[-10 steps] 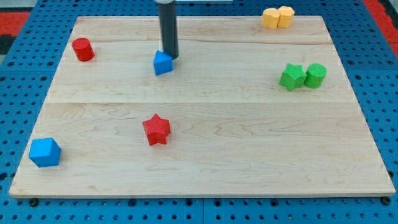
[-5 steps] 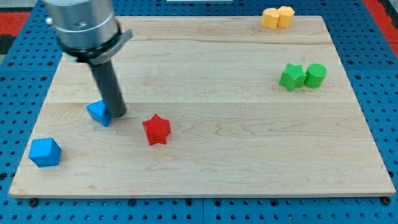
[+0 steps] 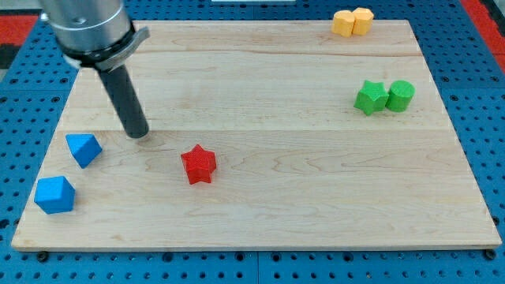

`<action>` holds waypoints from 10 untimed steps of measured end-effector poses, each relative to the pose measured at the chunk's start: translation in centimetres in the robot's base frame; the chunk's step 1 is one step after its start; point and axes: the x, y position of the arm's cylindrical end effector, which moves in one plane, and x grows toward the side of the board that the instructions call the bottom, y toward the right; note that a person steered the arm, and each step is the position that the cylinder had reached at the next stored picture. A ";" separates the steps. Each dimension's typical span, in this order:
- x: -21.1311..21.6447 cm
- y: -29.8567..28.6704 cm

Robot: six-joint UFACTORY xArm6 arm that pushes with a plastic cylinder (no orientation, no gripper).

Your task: Push the blue triangle closer to the blue cube

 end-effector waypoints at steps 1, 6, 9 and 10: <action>0.9 -2.1; 1.5 -3.9; 1.6 -6.4; 2.3 -6.4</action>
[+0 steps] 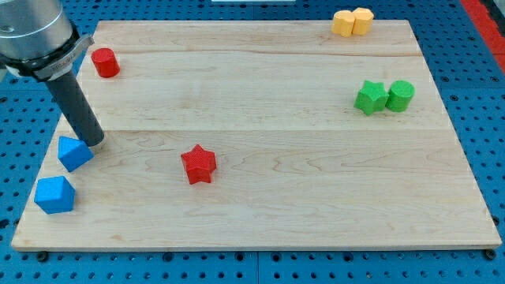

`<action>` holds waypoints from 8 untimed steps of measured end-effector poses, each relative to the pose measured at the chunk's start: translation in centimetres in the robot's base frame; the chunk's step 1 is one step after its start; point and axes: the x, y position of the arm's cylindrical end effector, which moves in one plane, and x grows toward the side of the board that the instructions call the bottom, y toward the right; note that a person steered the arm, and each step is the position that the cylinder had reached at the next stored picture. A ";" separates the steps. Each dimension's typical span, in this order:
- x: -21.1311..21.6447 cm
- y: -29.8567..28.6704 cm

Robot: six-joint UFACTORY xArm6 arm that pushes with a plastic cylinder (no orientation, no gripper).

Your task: Push the blue triangle closer to the blue cube

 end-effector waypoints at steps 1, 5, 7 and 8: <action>1.1 0.0; 0.1 -1.8; 2.4 -1.8; 2.5 -1.5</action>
